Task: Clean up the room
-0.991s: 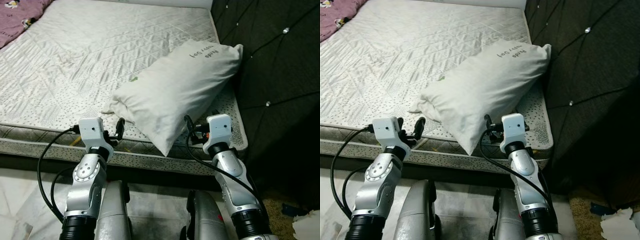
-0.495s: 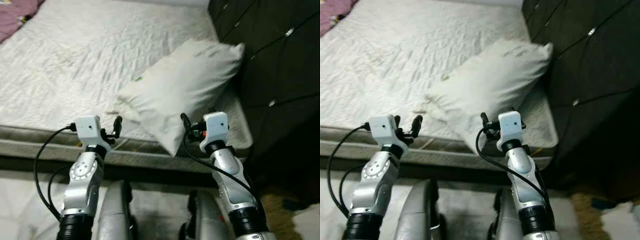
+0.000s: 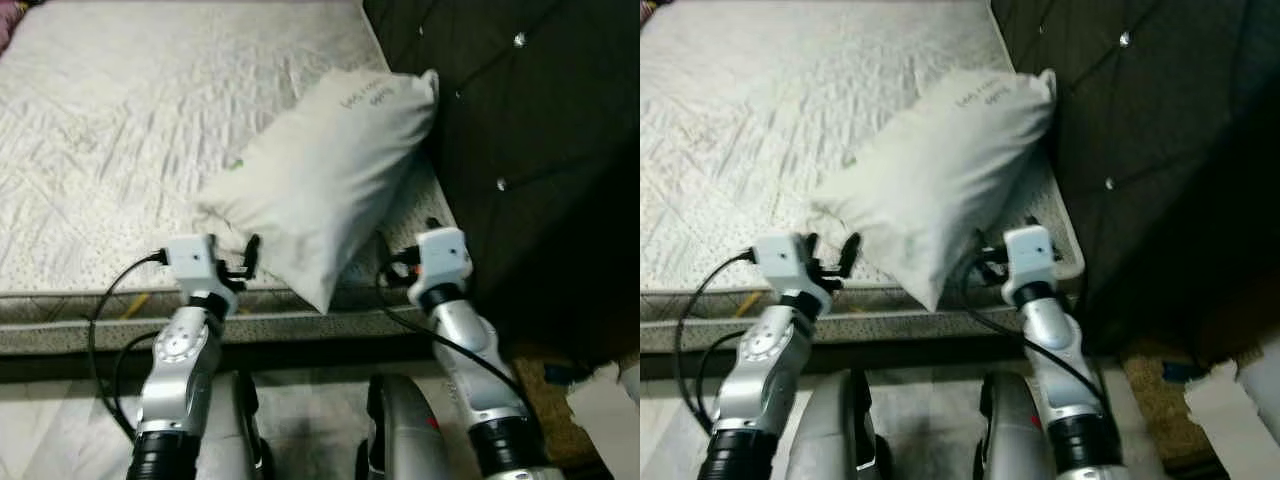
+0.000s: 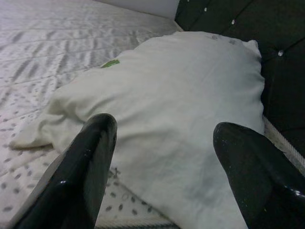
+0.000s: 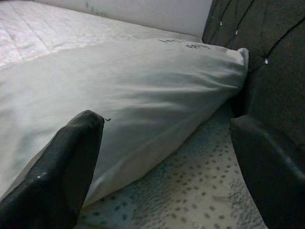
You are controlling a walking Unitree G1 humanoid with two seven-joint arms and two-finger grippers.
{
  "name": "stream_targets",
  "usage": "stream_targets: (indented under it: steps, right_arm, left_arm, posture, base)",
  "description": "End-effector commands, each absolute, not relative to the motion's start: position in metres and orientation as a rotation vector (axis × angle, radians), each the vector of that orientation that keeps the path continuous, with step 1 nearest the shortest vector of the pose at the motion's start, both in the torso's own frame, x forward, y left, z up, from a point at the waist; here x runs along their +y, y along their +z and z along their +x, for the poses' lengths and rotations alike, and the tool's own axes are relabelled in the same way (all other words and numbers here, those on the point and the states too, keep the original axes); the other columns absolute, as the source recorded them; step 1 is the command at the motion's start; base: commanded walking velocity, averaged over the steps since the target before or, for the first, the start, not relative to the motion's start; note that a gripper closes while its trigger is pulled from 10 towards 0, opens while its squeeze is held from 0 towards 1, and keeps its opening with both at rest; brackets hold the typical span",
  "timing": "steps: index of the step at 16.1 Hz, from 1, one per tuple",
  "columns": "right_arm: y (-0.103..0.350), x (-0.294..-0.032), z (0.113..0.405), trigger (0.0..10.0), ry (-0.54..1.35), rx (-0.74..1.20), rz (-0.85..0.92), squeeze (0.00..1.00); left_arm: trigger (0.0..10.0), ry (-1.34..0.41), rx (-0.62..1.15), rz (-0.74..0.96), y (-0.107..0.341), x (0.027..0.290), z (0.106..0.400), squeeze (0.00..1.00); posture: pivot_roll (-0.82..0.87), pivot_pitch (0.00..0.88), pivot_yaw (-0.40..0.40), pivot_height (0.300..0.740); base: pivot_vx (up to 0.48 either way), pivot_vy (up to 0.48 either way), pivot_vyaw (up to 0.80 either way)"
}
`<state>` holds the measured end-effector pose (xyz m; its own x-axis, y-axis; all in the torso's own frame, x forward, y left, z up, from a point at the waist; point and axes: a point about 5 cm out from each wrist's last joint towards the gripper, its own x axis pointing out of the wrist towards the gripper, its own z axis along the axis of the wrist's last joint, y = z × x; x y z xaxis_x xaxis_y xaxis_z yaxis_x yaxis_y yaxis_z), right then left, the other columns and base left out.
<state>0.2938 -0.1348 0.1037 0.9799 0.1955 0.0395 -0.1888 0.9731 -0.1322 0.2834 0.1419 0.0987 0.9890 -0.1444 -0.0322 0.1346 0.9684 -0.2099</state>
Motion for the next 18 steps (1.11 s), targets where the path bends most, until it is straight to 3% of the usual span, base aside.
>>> stream_targets:
  steps: [1,5,10,13,18]
  right_arm:
    - [0.102,-0.132,0.295,10.0,0.195,-0.038,-0.121,0.00]
    - [0.101,-0.132,0.295,10.0,0.201,-0.036,-0.125,0.00]
    - [0.099,-0.130,0.296,10.0,0.237,-0.011,-0.127,0.00]
    - [0.081,-0.115,0.296,10.0,0.428,0.139,-0.147,0.00]
    - [0.071,-0.112,0.317,10.0,0.437,0.270,-0.206,0.00]
  left_arm:
    - [10.0,-0.126,0.044,-0.198,0.100,0.148,0.284,0.00]
    - [10.0,-0.121,0.060,-0.194,0.098,0.147,0.284,0.00]
    - [10.0,-0.124,0.069,-0.188,0.097,0.146,0.284,0.00]
    - [10.0,-0.116,0.098,-0.166,0.095,0.148,0.283,0.00]
    - [10.0,-0.055,0.154,-0.102,0.089,0.168,0.261,0.00]
  posture:
    - [0.03,0.093,-0.012,0.592]
    - [0.03,0.091,-0.014,0.592]
    - [0.03,0.085,-0.013,0.592]
    - [0.04,0.083,-0.011,0.592]
    - [0.07,0.090,-0.010,0.592]
  base:
    - [0.262,0.000,0.00]
    - [0.000,0.000,0.00]
    - [0.000,0.000,0.79]
    - [0.000,0.000,0.00]
    - [0.000,0.000,0.00]
